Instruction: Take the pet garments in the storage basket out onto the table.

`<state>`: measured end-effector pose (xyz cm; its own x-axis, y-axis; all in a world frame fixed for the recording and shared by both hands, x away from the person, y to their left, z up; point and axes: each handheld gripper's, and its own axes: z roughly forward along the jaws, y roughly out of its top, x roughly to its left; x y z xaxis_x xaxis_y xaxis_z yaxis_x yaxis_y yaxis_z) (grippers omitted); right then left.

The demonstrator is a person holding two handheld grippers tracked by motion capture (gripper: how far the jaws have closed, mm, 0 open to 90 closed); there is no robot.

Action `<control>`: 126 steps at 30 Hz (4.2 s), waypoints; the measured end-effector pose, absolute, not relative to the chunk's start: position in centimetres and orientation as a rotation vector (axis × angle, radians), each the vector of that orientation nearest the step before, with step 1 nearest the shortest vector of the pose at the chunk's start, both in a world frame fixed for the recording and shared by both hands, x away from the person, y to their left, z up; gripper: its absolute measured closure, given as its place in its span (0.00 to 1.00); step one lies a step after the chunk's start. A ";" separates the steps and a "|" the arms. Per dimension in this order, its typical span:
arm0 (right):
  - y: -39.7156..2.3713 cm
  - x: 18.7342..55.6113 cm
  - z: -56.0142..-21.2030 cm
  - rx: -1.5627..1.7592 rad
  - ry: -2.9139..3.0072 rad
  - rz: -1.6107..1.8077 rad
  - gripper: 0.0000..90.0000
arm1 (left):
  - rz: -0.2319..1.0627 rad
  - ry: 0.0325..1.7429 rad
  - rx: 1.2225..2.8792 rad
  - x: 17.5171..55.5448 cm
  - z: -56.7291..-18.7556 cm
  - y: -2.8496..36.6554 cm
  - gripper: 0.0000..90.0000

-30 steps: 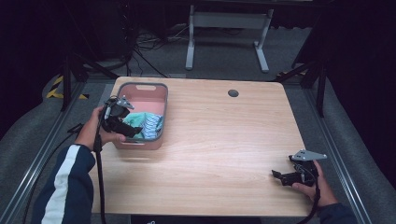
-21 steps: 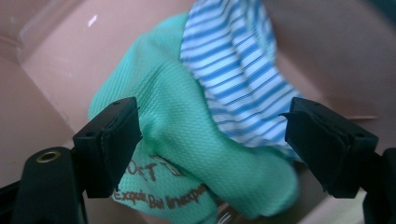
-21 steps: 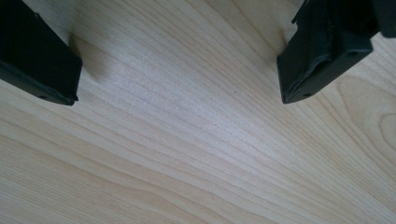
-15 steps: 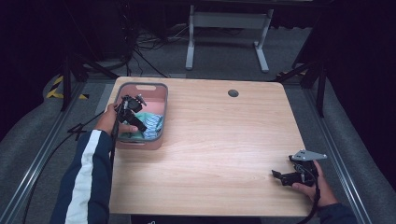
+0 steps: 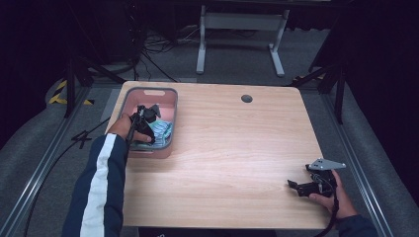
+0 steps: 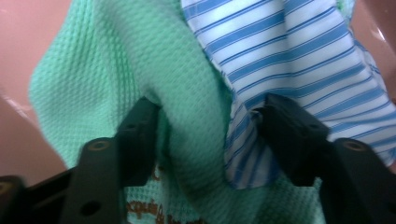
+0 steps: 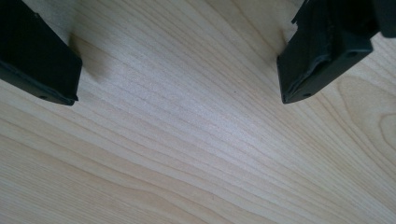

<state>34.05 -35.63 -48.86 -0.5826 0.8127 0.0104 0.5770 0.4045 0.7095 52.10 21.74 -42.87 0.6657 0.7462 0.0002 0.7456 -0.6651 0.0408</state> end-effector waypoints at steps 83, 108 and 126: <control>-35.7 34.0 -48.9 1.201 2.330 0.976 0.00 | 0.564 0.648 2.433 43.3 -28.6 14.6 0.91; -35.7 34.0 -48.9 1.201 2.329 0.976 0.00 | 0.335 0.454 2.525 43.4 -33.9 5.1 0.91; -35.7 34.0 -48.9 1.201 2.330 0.976 0.00 | 0.221 0.536 2.572 44.6 -41.4 2.3 0.89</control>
<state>34.03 -35.66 -48.85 -0.5832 0.8122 0.0092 0.5764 0.4058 0.7093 44.58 2.27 -41.42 0.9092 0.4126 0.0552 0.3313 -0.7976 0.5041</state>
